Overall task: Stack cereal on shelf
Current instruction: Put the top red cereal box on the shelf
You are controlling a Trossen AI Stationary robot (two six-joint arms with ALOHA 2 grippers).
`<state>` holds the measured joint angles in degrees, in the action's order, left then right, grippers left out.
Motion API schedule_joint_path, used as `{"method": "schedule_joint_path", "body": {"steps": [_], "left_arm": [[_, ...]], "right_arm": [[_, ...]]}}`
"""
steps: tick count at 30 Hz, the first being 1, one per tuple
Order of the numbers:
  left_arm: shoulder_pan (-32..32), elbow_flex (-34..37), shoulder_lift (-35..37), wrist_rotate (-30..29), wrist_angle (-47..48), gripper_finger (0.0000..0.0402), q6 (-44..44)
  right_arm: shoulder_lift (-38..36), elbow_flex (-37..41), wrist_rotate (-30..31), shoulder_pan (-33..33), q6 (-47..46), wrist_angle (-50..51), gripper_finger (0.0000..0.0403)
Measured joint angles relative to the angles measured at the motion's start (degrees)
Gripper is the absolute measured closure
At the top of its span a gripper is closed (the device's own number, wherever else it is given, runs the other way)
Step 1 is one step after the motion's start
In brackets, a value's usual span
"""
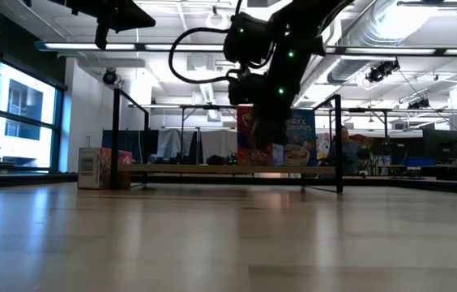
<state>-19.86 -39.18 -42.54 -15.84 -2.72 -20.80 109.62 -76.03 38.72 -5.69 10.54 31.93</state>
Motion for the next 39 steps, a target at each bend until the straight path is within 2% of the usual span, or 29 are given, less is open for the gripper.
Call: {"method": "schedule_joint_path", "body": {"steps": [17,28,39], "left_arm": [[0.0,0.0,0.0,-1.3,0.0,0.0401,0.0],[0.0,0.0,0.0,-1.3,0.1,0.0402,0.0],[0.0,0.0,-0.1,-1.3,0.1,0.0401,0.0]], "right_arm": [[0.0,0.0,-0.4,-4.1,0.0,-3.3,0.0403],[0.0,0.0,-3.5,-5.6,-1.5,-6.1,0.0403],[0.0,0.0,-3.8,-7.2,-3.0,-7.7,0.0403]]}}
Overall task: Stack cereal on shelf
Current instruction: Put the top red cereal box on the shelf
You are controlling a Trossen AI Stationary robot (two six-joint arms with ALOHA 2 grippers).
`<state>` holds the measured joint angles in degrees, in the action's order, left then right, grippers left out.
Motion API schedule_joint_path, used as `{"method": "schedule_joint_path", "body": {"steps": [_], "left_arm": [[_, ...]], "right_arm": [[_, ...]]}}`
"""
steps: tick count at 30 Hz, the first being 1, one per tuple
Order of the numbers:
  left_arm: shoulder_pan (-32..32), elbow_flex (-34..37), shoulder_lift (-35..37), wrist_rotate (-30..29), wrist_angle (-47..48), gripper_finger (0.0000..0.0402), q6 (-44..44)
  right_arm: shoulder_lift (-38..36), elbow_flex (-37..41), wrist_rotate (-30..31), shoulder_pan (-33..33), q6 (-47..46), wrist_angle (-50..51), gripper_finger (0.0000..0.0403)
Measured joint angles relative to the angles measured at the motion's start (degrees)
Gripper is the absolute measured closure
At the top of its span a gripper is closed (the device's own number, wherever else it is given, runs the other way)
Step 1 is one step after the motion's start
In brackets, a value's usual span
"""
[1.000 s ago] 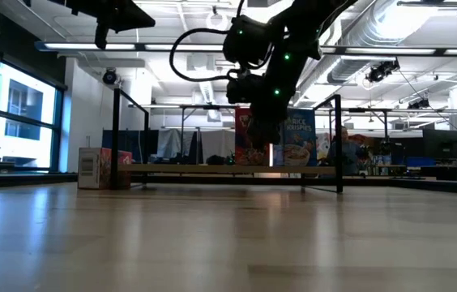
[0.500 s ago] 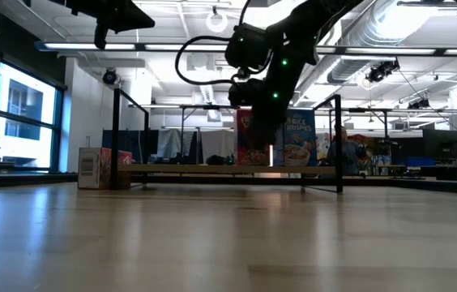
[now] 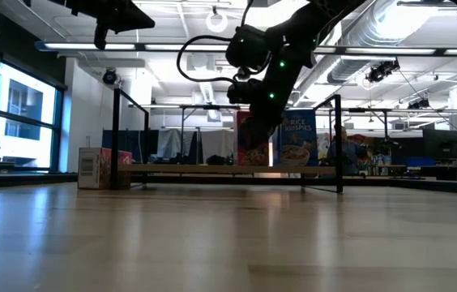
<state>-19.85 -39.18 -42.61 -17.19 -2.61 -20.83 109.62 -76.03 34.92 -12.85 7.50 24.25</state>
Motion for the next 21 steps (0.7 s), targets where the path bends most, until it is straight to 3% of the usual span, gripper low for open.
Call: {"method": "schedule_joint_path", "body": {"steps": [16,21], "left_arm": [[0.0,0.0,-0.3,0.0,0.1,0.0402,0.0],[0.0,0.0,-0.2,0.0,0.1,0.0401,0.0]], "right_arm": [[0.0,0.0,-0.9,1.7,0.6,0.3,0.0403],[0.0,0.0,-1.0,3.5,4.5,0.3,0.0403]]}}
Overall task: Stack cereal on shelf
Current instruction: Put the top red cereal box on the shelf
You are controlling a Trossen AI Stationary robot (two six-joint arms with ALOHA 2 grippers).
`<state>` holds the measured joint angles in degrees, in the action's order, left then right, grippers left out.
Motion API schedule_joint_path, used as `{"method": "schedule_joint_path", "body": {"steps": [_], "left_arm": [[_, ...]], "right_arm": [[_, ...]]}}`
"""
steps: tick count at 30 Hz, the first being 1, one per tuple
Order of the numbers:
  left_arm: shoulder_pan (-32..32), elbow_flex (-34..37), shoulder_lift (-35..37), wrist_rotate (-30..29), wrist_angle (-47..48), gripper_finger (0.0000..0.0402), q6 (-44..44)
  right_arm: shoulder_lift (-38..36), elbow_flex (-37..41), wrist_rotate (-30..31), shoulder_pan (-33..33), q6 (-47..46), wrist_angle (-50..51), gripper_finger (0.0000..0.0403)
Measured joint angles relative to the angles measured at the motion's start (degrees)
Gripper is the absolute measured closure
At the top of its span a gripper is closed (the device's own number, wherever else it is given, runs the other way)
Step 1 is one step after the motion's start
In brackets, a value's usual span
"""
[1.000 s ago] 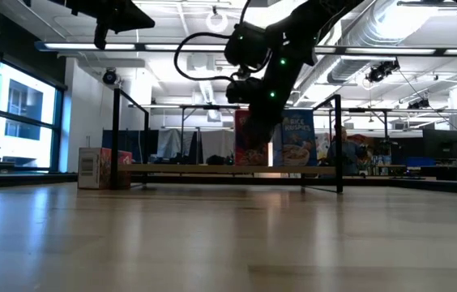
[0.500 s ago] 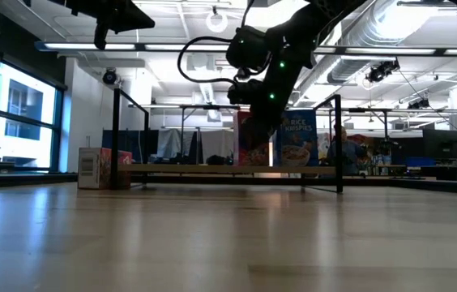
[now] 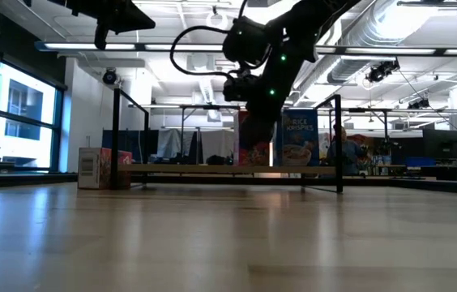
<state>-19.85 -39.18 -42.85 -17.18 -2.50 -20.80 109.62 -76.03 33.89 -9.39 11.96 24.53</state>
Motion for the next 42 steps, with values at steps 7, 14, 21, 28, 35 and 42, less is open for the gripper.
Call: {"method": "schedule_joint_path", "body": {"steps": [7,14,21,28,35,42], "left_arm": [[0.0,0.0,0.0,0.0,0.0,0.0402,0.0],[0.0,0.0,0.0,0.0,0.1,0.0402,0.0],[0.0,0.0,-0.9,0.0,0.2,0.0401,0.0],[0.0,0.0,-3.0,0.0,0.1,0.0401,-1.6],[0.0,0.0,-3.8,-0.1,-0.1,0.0402,-1.6],[0.0,0.0,-3.8,-0.1,-0.2,0.0402,-1.5]], "right_arm": [[0.0,0.0,1.7,2.8,14.9,1.0,0.0403],[0.0,0.0,3.6,4.2,21.4,0.8,0.0403],[1.8,-5.0,5.3,3.3,18.8,6.6,0.0403],[7.6,-14.0,4.6,3.4,12.0,16.1,0.0403],[8.0,-13.0,4.9,2.9,10.3,18.9,0.0403],[8.2,-13.0,4.9,1.1,10.8,16.9,0.0403]]}}
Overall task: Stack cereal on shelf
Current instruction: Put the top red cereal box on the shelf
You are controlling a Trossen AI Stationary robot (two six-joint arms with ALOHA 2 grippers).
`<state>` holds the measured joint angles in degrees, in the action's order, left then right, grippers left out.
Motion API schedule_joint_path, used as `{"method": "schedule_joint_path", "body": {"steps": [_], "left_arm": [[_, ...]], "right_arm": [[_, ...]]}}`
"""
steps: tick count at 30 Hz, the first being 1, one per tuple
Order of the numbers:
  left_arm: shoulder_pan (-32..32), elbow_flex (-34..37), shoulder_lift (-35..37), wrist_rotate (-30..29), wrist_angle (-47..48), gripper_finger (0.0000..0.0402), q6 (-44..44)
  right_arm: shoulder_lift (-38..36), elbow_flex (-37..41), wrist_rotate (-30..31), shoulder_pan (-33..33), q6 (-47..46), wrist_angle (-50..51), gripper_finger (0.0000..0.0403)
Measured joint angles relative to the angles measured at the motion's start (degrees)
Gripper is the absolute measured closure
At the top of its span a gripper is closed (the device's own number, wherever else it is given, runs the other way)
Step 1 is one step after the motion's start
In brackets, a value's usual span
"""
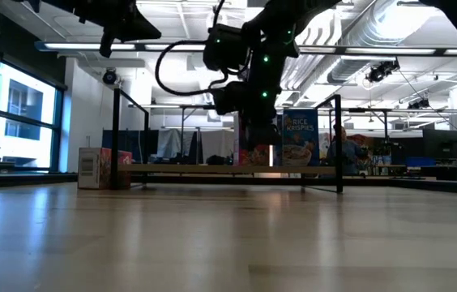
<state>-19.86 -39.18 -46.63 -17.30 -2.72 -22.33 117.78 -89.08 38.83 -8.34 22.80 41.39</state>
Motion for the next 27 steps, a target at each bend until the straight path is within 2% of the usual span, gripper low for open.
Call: {"method": "schedule_joint_path", "body": {"steps": [27], "left_arm": [[0.0,0.0,0.0,-0.1,-0.1,0.0402,0.1]], "right_arm": [[0.1,0.1,-1.8,-5.0,1.9,-5.3,0.0403]]}}
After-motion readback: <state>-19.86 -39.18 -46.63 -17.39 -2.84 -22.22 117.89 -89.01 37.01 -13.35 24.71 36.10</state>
